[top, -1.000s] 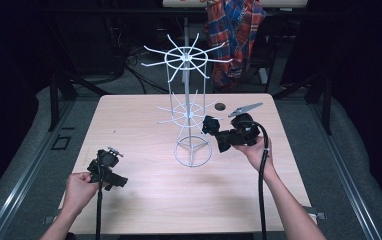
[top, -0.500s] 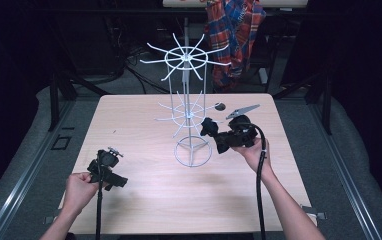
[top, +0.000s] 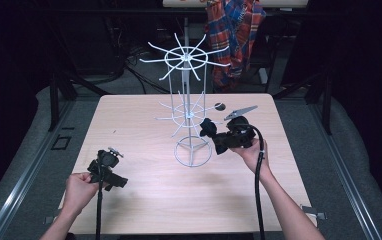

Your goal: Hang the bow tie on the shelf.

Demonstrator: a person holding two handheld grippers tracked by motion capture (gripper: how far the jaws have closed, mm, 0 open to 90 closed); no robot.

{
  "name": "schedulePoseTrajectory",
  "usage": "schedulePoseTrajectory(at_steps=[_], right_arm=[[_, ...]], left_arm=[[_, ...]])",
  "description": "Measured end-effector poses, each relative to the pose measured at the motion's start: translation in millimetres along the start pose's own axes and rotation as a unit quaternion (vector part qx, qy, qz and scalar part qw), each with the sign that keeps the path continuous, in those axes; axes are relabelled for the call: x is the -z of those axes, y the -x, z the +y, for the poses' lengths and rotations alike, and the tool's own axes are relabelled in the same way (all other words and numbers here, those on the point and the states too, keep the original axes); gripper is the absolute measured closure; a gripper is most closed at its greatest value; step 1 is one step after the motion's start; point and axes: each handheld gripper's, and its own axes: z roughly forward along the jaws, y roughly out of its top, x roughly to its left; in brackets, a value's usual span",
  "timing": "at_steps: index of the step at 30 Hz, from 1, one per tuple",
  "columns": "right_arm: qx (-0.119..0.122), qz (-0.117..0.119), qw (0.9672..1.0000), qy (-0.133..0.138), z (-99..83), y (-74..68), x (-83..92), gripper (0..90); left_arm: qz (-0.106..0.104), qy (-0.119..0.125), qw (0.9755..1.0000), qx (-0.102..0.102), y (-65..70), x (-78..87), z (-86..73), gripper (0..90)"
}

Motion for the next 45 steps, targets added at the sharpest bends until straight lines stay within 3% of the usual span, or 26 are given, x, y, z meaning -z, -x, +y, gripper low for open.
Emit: schedulePoseTrajectory(at_steps=[14, 22, 36, 45], right_arm=[[-0.006, -0.012, 0.9999, 0.005, -2.8, 2.2, -5.2, 68.9], [-0.023, -0.007, 0.9997, 0.01, -3.4, 1.9, -6.9, 65.4], [-0.016, -0.007, 0.9998, 0.01, -1.5, -2.2, -5.5, 66.0], [-0.013, -0.016, 0.9996, 0.017, -0.6, -2.4, 4.3, 60.5]], left_arm=[[0.004, 0.002, 1.0, -0.001, 0.0, 0.5, -0.4, 17.8], [0.005, 0.004, 1.0, 0.0, 0.6, 1.0, -0.7, 17.8], [0.007, 0.004, 1.0, -0.001, 0.5, 1.3, -0.9, 17.8], [0.008, 0.009, 0.9999, -0.004, 1.3, 2.8, -1.3, 17.8]])
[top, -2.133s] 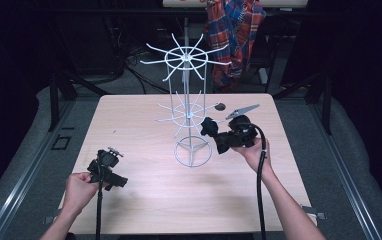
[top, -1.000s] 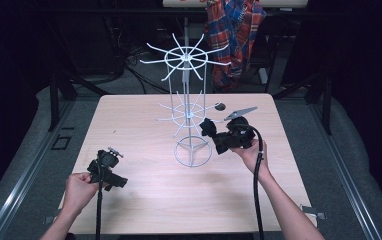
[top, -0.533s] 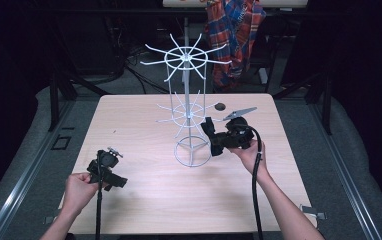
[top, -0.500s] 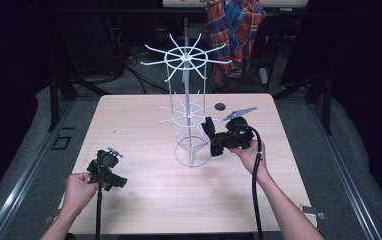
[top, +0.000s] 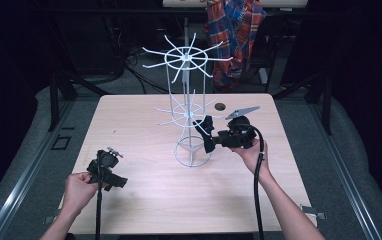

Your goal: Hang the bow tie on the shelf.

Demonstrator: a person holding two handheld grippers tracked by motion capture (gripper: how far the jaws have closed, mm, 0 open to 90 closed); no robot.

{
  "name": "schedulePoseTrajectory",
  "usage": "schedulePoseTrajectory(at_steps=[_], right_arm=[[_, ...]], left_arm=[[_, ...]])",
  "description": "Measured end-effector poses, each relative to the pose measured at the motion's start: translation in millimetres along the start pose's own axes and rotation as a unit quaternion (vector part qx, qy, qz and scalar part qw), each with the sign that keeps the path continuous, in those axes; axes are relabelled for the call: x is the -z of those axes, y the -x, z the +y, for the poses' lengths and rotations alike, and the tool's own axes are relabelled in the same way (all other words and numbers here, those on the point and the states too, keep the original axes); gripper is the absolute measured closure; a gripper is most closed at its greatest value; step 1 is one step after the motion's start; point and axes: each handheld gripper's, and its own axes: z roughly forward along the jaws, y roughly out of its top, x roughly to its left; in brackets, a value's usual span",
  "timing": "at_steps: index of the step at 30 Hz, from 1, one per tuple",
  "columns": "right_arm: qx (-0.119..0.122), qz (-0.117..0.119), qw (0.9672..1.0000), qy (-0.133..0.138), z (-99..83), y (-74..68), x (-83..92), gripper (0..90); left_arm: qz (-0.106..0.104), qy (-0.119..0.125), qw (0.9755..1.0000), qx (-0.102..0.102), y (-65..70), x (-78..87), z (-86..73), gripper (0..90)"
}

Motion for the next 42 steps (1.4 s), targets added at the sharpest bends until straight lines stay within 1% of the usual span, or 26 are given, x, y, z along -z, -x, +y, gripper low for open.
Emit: schedulePoseTrajectory(at_steps=[2, 3, 5, 8, 11, 12, 13, 15, 17, 19, 23, 24, 25, 27, 30, 31, 32, 33, 35, 36, 37, 38, 39, 40, 41, 42], right_arm=[[0.001, -0.002, 1.0, 0.005, -0.5, 0.1, 2.4, 58.8], [0.005, -0.003, 1.0, -0.001, -0.2, 0.6, 4.4, 57.8], [0.002, -0.003, 1.0, 0.0, -0.7, 0.4, 5.7, 57.0], [0.004, -0.011, 0.9999, 0.0, -2.2, 1.0, 11.5, 51.2], [0.014, -0.026, 0.9995, -0.009, -5.8, 1.0, 14.5, 46.4], [0.01, -0.028, 0.9995, -0.011, -7.6, 0.6, 15.5, 45.5], [0.012, -0.035, 0.9992, -0.016, -9.6, 0.8, 17.2, 44.3], [0.013, -0.04, 0.999, -0.019, -13.8, 1.8, 19.0, 40.3], [0.014, -0.04, 0.9988, -0.025, -17.8, 2.5, 22.0, 38.9], [0.016, -0.048, 0.9982, -0.031, -21.5, 2.5, 25.8, 35.7], [0.012, -0.054, 0.9977, -0.039, -27.0, 3.6, 30.6, 31.0], [0.012, -0.059, 0.9972, -0.044, -28.3, 4.1, 31.3, 28.0], [0.002, -0.057, 0.9967, -0.057, -30.2, 6.2, 31.8, 26.2], [-0.009, -0.058, 0.9957, -0.071, -32.6, 9.0, 31.8, 23.4], [-0.012, -0.062, 0.9947, -0.082, -36.3, 11.6, 31.3, 20.7], [-0.013, -0.066, 0.9928, -0.099, -40.4, 12.9, 30.2, 18.9], [-0.009, -0.069, 0.9917, -0.108, -43.1, 13.3, 30.4, 17.7], [-0.01, -0.066, 0.9906, -0.12, -45.6, 14.2, 30.2, 15.1], [-0.014, -0.069, 0.9888, -0.131, -52.4, 15.5, 30.7, 14.9], [-0.015, -0.063, 0.988, -0.14, -55.8, 16.9, 30.1, 14.8], [-0.014, -0.062, 0.9859, -0.155, -58.6, 18.7, 30.3, 14.5], [-0.014, -0.062, 0.9859, -0.155, -58.6, 18.7, 30.3, 14.5], [-0.024, -0.065, 0.985, -0.158, -64.1, 20.6, 28.4, 14.4], [-0.017, -0.068, 0.983, -0.17, -65.1, 23.1, 27.8, 14.4], [-0.021, -0.07, 0.9823, -0.172, -66.0, 24.4, 26.4, 14.5], [-0.018, -0.076, 0.981, -0.177, -66.9, 26.6, 24.8, 14.4]], left_arm=[[0.0, 0.0, 1.0, 0.0, 0.0, 0.0, 0.0, 17.8], [-0.001, 0.0, 1.0, 0.0, -0.1, 0.0, -0.1, 17.8], [0.0, 0.0, 1.0, 0.0, -0.3, 0.0, -0.1, 17.8], [-0.001, 0.0, 1.0, 0.0, -0.3, 0.0, -0.1, 17.8], [-0.002, 0.0, 1.0, 0.0, -0.1, 0.4, -0.2, 17.8], [-0.002, 0.0, 1.0, 0.001, -0.2, 0.5, -0.2, 17.8], [-0.002, 0.0, 1.0, 0.001, -0.2, 0.5, -0.2, 17.8], [-0.001, -0.001, 1.0, 0.001, -0.3, 0.2, 0.0, 17.8], [-0.001, -0.001, 1.0, 0.0, -0.1, 0.3, 0.2, 17.8], [0.0, 0.0, 1.0, 0.001, 0.2, 0.7, 0.1, 17.8], [0.001, 0.001, 1.0, 0.001, 0.0, 1.0, 0.1, 17.8], [0.001, 0.001, 1.0, 0.0, -0.1, 0.9, 0.2, 17.8], [0.0, 0.002, 1.0, 0.0, 0.0, 0.8, 0.3, 17.8], [-0.001, 0.0, 1.0, -0.001, 0.0, 1.2, 0.7, 17.8], [-0.002, 0.001, 1.0, -0.001, 0.4, 1.4, 0.7, 17.8], [-0.002, 0.001, 1.0, -0.001, 0.4, 1.6, 0.6, 17.8], [0.001, 0.003, 1.0, 0.0, 0.6, 1.3, 0.4, 17.8], [0.001, 0.003, 1.0, 0.0, 0.5, 1.3, 0.4, 17.8], [-0.001, 0.002, 1.0, 0.0, 0.4, 1.7, 0.6, 17.8], [-0.001, 0.002, 1.0, 0.0, 0.5, 1.9, 0.7, 17.8], [-0.001, 0.002, 1.0, 0.0, 0.7, 1.9, 0.7, 17.8], [-0.001, 0.002, 1.0, 0.0, 0.7, 1.9, 0.7, 17.8], [0.0, 0.001, 1.0, -0.001, 1.1, 1.9, 0.9, 17.8], [0.0, 0.002, 1.0, -0.001, 1.3, 1.8, 1.0, 17.8], [0.0, 0.001, 1.0, -0.002, 1.4, 1.6, 1.1, 17.8], [0.0, 0.001, 1.0, -0.002, 1.4, 1.5, 1.1, 17.8]])
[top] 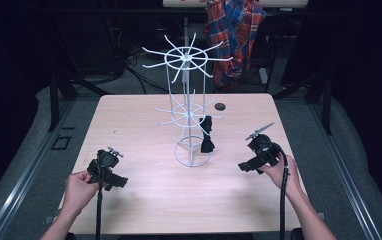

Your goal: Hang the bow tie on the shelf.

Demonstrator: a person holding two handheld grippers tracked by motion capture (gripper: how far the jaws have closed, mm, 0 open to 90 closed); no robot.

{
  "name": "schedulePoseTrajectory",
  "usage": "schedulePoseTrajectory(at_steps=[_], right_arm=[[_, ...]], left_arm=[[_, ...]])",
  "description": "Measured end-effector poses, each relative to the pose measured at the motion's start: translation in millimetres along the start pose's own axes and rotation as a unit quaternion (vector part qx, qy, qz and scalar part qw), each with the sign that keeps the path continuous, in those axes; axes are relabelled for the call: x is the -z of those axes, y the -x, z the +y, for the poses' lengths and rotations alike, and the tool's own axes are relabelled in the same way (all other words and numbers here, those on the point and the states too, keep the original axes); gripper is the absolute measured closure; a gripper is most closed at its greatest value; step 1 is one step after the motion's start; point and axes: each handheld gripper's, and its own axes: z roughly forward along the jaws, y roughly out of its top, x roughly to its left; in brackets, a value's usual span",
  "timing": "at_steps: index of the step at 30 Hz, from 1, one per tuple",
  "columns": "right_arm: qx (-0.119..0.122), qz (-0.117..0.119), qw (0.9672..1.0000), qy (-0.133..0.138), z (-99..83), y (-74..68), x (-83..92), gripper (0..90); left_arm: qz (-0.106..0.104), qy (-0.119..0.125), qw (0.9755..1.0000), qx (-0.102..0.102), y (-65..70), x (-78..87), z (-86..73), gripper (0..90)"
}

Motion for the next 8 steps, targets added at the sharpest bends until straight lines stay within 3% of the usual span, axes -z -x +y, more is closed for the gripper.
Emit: schedulePoseTrajectory(at_steps=[2, 4, 8], right_arm=[[0.006, -0.012, 0.9998, -0.013, -0.7, 2.9, -5.3, 14.3], [0.015, -0.039, 0.9985, -0.034, -1.8, 5.3, -11.0, 13.7], [0.019, -0.045, 0.9978, -0.044, -3.5, 9.9, -15.3, 13.3]], left_arm=[[0.0, 0.0, 1.0, 0.001, 0.0, 0.0, -0.1, 17.8], [0.001, 0.0, 1.0, 0.001, -0.4, 0.2, -0.1, 17.8], [0.0, -0.001, 1.0, 0.002, 0.0, -1.1, 1.0, 17.8]])
